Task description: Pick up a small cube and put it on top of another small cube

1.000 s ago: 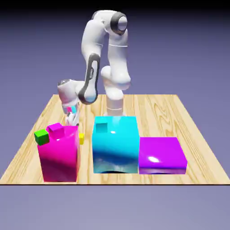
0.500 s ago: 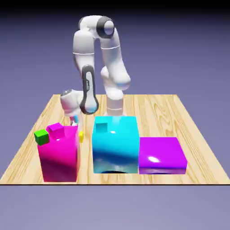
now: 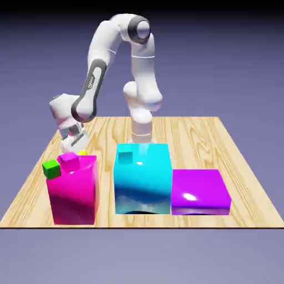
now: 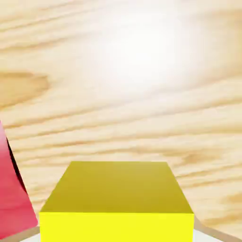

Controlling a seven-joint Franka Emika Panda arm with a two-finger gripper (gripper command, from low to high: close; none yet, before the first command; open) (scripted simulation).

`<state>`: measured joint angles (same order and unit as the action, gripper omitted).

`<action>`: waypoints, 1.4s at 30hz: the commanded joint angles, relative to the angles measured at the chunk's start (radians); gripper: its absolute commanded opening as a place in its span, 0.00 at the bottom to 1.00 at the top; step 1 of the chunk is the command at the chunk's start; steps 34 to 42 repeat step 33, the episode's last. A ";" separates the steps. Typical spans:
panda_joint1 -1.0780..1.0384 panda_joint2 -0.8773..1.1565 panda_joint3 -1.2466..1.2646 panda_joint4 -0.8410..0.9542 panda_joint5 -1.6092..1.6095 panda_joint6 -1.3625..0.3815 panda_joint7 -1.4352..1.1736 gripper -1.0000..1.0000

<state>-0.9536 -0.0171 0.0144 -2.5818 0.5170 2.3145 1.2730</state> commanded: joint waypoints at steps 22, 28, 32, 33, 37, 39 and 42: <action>0.392 -0.405 0.280 0.132 -0.198 -0.310 0.826 0.00; 0.405 -0.347 0.308 0.038 -0.176 -0.158 0.817 1.00; 0.391 -0.413 0.276 0.144 -0.201 -0.331 0.828 1.00; 0.389 -0.421 0.272 0.158 -0.204 -0.354 0.829 1.00; 0.389 -0.421 0.272 0.158 -0.204 -0.354 0.829 1.00; 0.389 -0.421 0.272 0.158 -0.204 -0.354 0.829 1.00; 0.389 -0.421 0.272 0.158 -0.204 -0.354 0.829 1.00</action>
